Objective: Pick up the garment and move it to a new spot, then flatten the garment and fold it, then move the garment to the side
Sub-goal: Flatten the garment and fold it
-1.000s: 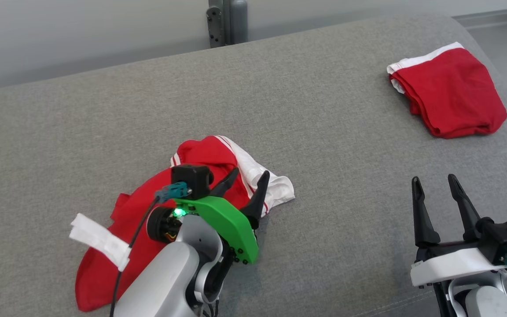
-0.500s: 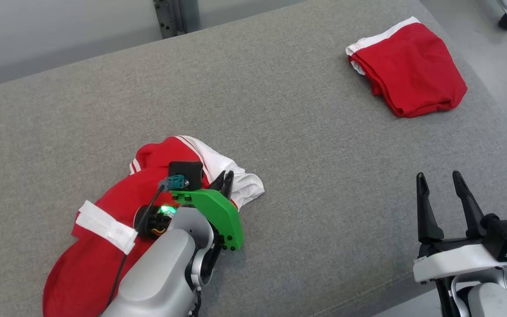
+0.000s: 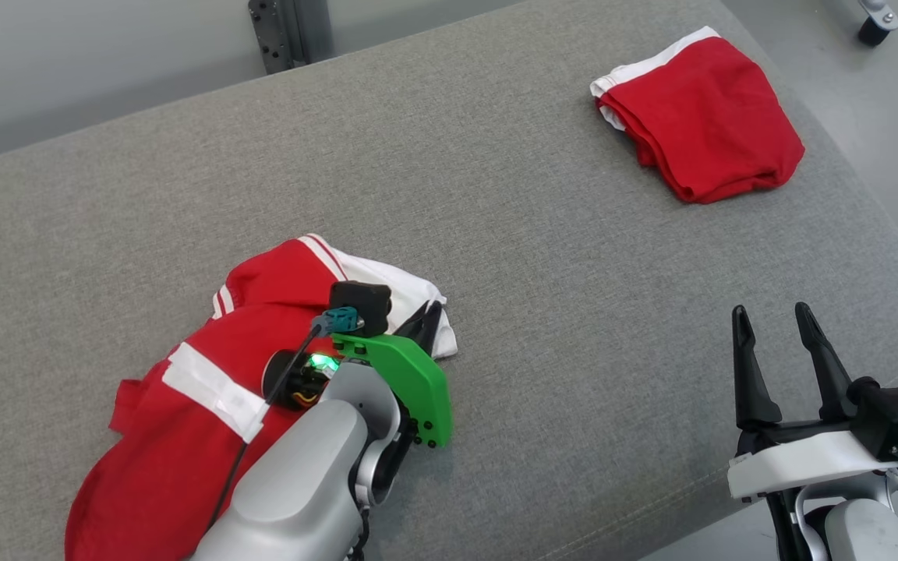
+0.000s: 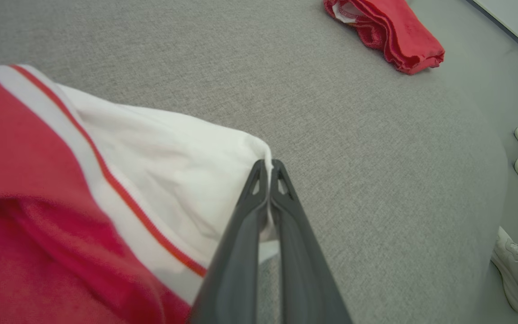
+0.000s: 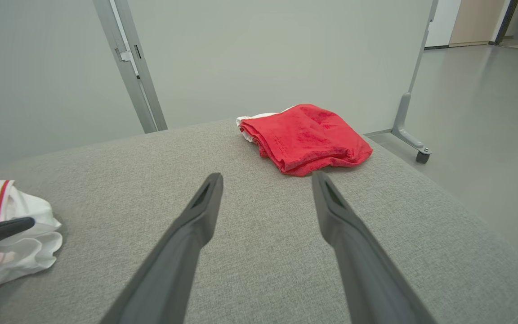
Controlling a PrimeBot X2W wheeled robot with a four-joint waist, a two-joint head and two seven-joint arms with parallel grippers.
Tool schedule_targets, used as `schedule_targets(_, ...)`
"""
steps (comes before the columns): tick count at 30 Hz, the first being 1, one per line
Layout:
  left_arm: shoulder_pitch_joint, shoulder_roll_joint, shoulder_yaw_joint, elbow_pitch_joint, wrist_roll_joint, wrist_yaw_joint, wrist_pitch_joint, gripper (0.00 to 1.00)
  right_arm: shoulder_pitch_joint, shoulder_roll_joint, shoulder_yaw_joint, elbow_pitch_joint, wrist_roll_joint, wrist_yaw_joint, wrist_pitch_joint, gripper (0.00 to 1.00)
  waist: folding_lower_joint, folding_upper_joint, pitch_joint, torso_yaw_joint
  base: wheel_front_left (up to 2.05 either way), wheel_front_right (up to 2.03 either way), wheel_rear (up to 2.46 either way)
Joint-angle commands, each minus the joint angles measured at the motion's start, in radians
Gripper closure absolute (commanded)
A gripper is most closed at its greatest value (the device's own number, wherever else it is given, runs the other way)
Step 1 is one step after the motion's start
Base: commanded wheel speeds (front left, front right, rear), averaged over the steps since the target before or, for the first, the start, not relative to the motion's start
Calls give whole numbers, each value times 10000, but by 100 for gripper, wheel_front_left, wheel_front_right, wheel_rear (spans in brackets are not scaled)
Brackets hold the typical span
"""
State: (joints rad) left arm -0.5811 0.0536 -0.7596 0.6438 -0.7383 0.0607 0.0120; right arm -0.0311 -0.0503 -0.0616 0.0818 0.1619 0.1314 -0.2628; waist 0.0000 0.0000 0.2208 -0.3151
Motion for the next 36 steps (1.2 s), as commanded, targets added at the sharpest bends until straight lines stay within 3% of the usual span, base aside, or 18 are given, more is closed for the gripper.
schedule_targets(1, -174, -20, -167, -166, -55, -96, 2, 100, -45, -9, 35, 27, 41, -14, -27, 0, 0, 0, -11, -107, 0, 0, 0)
schedule_targets(6, -354, -21, -1046, -1102, -584, -131, 277, 100, -71, -8, 112, 73, 151, -14, -27, 0, 0, 0, 14, -374, 0, 0, 0)
schedule_targets(12, -793, -7, -1791, -1467, -1116, 203, 324, 100, -83, -9, 143, 130, 234, -14, -27, 0, 0, 0, 65, -648, 0, 0, 0)
schedule_targets(20, -690, -9, -2297, -1935, -3027, -345, 522, 100, 86, -6, 32, 199, 316, -14, -27, 0, 0, 0, 59, -546, 0, 0, 0)
schedule_targets(22, -801, 5, -2400, -1859, -3147, -187, 322, 99, 85, -8, 32, 204, 270, -14, -27, 0, 0, 0, 53, -425, 0, 0, 0)
schedule_targets(24, -961, -6, -2634, -1623, -3069, -36, 119, 0, 30, -8, 28, 192, 264, -14, -27, 0, 0, 0, 72, -273, 0, 0, 0)
schedule_targets(31, -540, 85, -2958, -1613, -3253, -19, -627, 0, 127, -9, -121, 66, 89, -14, -27, 0, 0, 0, -48, 413, 0, 0, 0)
schedule_targets(34, -60, 633, -2761, -2054, -2994, 74, -1493, 0, 295, -12, -300, -61, -118, -14, -27, 0, 0, 0, -211, 805, 0, 0, 0)
schedule_targets(36, 286, 1236, -2545, -2435, -2609, 477, -2194, 0, 375, -9, -458, -194, -299, -14, -28, 0, 0, 0, -351, 1126, 0, 0, 0)
